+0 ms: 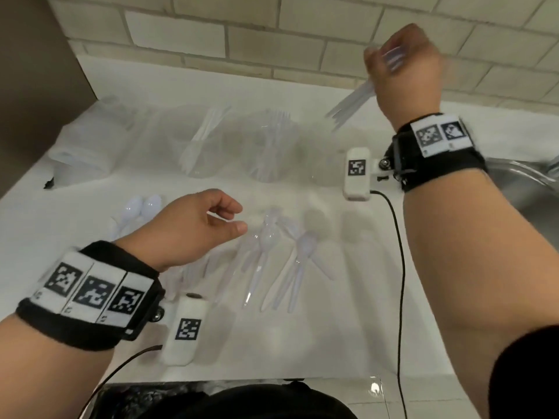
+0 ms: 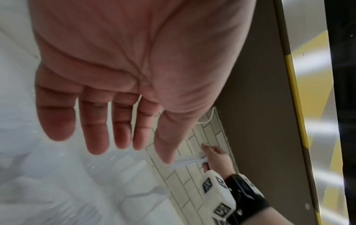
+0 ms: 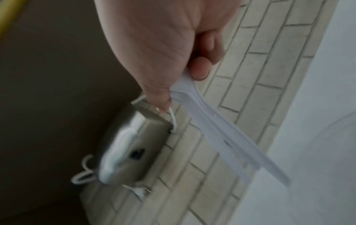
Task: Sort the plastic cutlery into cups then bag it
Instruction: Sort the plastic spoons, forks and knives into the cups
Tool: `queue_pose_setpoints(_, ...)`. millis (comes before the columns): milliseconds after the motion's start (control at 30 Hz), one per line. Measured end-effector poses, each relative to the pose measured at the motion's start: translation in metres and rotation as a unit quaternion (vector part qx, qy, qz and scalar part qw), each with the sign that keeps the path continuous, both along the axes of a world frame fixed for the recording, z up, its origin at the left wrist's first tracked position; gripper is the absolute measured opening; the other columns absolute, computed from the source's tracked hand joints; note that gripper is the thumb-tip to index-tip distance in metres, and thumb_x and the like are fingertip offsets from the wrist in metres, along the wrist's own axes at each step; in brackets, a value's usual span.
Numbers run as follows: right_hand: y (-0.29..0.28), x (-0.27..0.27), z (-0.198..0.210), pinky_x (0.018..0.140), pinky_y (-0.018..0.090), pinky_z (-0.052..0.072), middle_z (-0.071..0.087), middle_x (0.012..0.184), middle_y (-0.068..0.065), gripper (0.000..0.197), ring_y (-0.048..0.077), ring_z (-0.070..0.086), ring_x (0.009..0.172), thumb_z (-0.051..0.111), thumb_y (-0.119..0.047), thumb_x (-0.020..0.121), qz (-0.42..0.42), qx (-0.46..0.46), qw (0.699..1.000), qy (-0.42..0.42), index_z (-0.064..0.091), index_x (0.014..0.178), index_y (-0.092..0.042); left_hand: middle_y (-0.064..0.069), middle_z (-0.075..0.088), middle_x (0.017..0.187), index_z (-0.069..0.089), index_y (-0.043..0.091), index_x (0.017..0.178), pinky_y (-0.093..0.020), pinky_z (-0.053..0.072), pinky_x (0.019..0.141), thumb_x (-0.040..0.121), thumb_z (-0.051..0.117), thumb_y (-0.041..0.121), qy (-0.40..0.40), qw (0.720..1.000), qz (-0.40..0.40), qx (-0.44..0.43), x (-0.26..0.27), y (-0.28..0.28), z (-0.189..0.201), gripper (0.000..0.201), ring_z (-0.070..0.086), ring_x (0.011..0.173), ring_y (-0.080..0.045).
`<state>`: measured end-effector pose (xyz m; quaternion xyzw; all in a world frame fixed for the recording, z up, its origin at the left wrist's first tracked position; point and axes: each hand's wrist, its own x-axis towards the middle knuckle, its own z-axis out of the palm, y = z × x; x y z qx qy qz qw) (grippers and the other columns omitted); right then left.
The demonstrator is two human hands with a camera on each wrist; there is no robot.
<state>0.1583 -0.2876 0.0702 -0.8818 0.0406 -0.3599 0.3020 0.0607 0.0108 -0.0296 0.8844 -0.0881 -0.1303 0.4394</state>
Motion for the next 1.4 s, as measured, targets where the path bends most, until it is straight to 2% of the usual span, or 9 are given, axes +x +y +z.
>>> queue_pose_setpoints(167,0.003,0.038,-0.042,0.073,0.03,0.043,0.065,0.107,0.011,0.032,0.03,0.061,0.098,0.056,-0.037,0.089,0.003,-0.097,0.982,0.162,0.058,0.104,-0.009,0.004,0.052,0.128,0.048,0.03,0.132,-0.021,0.04,0.083,0.077,0.074,0.04,0.011,0.98,-0.072,0.186,-0.002,-0.006,-0.013,0.062,0.055,0.111,-0.012)
queue_pose_setpoints(300,0.005,0.044,-0.053,0.083,0.035,0.046,0.058,0.12,0.008,0.043,0.029,0.059,0.106,0.055,-0.051,0.086,-0.017,-0.14,0.953,0.267,0.057,0.113,-0.017,-0.003,0.04,0.14,0.031,0.028,0.145,-0.033,0.042,0.098,0.077,0.072,0.042,0.038,0.953,-0.075,0.291,0.001,-0.011,-0.021,0.08,0.049,0.12,-0.024)
queue_pose_setpoints(533,0.011,0.002,-0.038,0.078,0.034,0.044,0.043,0.133,0.009,0.043,0.033,0.061,0.097,0.056,-0.04,0.086,-0.073,-0.147,0.968,0.189,0.053,0.122,-0.017,-0.008,0.042,0.136,0.026,0.028,0.146,-0.041,0.041,0.101,0.075,0.071,0.044,0.067,0.934,-0.056,0.347,0.008,-0.01,-0.025,0.085,0.041,0.124,-0.032)
queue_pose_setpoints(667,0.029,-0.05,-0.058,0.082,0.031,0.044,0.057,0.119,0.013,0.034,0.033,0.06,0.1,0.062,-0.035,0.083,-0.011,-0.148,0.959,0.24,0.063,0.11,-0.015,-0.001,0.05,0.135,0.029,0.028,0.144,-0.039,0.042,0.1,0.076,0.071,0.041,0.08,0.939,-0.069,0.327,0.01,-0.011,-0.022,0.081,0.041,0.126,-0.028)
queue_pose_setpoints(800,0.04,-0.097,-0.093,0.078,0.027,0.044,0.069,0.103,0.009,0.036,0.026,0.064,0.096,0.062,-0.043,0.085,0.077,-0.196,0.86,0.464,0.07,0.094,-0.009,-0.003,0.048,0.135,0.029,0.026,0.145,-0.036,0.049,0.092,0.076,0.074,0.037,0.074,0.947,-0.084,0.302,0.009,-0.012,-0.017,0.083,0.056,0.111,-0.023)
queue_pose_setpoints(900,0.046,-0.122,-0.109,0.075,0.031,0.048,0.069,0.098,0.011,0.053,0.025,0.065,0.087,0.056,-0.052,0.087,0.093,-0.144,0.809,0.562,0.066,0.104,-0.003,-0.005,0.052,0.131,0.028,0.023,0.145,-0.036,0.051,0.089,0.078,0.074,0.034,0.076,0.951,-0.08,0.288,0.009,-0.012,-0.015,0.083,0.06,0.106,-0.023)
queue_pose_setpoints(1133,0.081,-0.13,-0.129,0.075,0.029,0.041,0.056,0.105,0.004,0.069,0.018,0.051,0.089,0.057,-0.062,0.081,0.107,-0.086,0.826,0.547,0.048,0.123,-0.008,-0.004,0.052,0.136,0.032,0.02,0.144,-0.024,0.041,0.087,0.088,0.063,0.023,0.079,0.965,-0.096,0.232,0.009,-0.018,-0.018,0.064,0.054,0.117,-0.022)
queue_pose_setpoints(1300,0.11,-0.125,-0.124,0.06,0.025,0.039,0.05,0.084,-0.003,0.057,0.014,0.05,0.077,0.06,-0.065,0.077,0.132,-0.108,0.819,0.548,0.05,0.092,-0.011,-0.006,0.053,0.135,0.038,0.018,0.141,-0.021,0.036,0.082,0.096,0.046,0.019,0.092,0.973,-0.088,0.194,0.006,-0.024,-0.018,0.046,0.052,0.118,-0.021)
queue_pose_setpoints(1400,0.123,-0.122,-0.12,0.077,0.029,0.046,0.056,0.101,0.005,0.07,0.02,0.055,0.096,0.062,-0.068,0.074,0.152,-0.144,0.806,0.554,0.053,0.108,-0.006,-0.008,0.054,0.136,0.042,0.016,0.14,-0.023,0.038,0.085,0.098,0.043,0.019,0.087,0.976,-0.083,0.184,0.002,-0.031,-0.017,0.041,0.052,0.12,-0.023)
